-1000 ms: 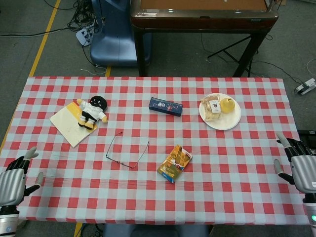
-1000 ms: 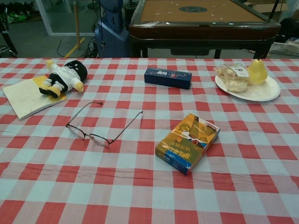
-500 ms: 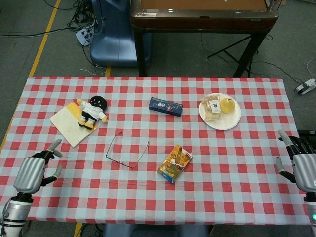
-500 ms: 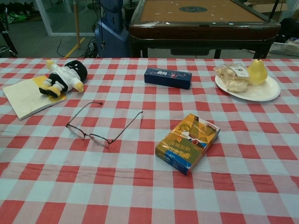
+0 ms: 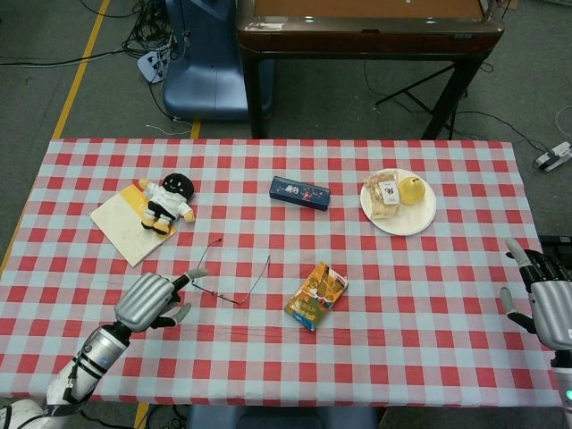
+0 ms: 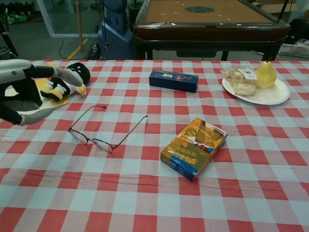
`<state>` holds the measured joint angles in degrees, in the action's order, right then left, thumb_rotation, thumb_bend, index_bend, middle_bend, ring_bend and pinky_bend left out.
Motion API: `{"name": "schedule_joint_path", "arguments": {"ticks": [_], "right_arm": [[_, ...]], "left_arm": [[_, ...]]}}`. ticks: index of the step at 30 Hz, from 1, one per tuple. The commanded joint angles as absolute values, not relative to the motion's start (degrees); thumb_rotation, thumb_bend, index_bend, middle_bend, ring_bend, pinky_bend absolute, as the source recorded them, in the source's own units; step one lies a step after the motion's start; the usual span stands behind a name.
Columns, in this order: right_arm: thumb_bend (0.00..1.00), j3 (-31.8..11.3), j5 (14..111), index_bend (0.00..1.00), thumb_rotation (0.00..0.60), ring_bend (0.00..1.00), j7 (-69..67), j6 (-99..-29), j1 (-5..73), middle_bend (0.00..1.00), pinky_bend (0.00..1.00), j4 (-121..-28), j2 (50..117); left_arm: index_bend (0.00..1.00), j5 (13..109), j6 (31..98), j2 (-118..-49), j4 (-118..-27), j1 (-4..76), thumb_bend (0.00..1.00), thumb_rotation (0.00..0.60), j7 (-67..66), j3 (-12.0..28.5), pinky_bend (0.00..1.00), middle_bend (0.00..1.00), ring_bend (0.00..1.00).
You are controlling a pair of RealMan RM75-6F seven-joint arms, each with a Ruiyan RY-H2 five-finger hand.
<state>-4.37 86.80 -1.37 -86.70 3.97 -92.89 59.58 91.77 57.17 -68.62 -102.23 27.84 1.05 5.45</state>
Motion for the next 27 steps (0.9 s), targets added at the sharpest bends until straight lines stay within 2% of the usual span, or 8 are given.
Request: {"name": "schedule_joint_path", "arguments": {"ticks": [1, 10, 19, 27], "right_arm": [[0.44, -4.37, 86.71, 0.01, 0.6, 0.15, -1.5, -86.67, 3.93, 0.24, 0.18, -92.76, 59.63], [0.44, -4.38, 86.29, 0.01, 0.6, 0.15, -2.05, -86.62, 3.72, 0.24, 0.18, -92.27, 59.86], [0.44, -4.37, 86.0, 0.01, 0.6, 0.15, -2.55, -86.41, 3.63, 0.24, 0.18, -91.72, 59.96], [0.44, -4.36, 86.06, 0.01, 0.6, 0.15, -2.95, -86.28, 3.66, 0.24, 0.18, -91.3, 60.13]], "left_arm": [[0.22, 90.05, 50.82, -70.12, -102.07, 32.38, 0.54, 0.6, 0.08, 5.04, 0.97, 1.0, 0.98], [0.17, 82.44, 43.86, -75.06, -100.15, 36.81, 0.55, 0.6, -6.75, 4.54, 0.97, 1.0, 0.98], [0.17, 76.49, 41.66, -78.41, -97.43, 38.78, 0.55, 0.6, -12.45, 3.34, 0.97, 1.0, 0.98], [0.17, 70.86, 42.59, -79.93, -95.77, 39.06, 0.55, 0.6, -17.76, 1.75, 0.97, 1.0, 0.99]]}}
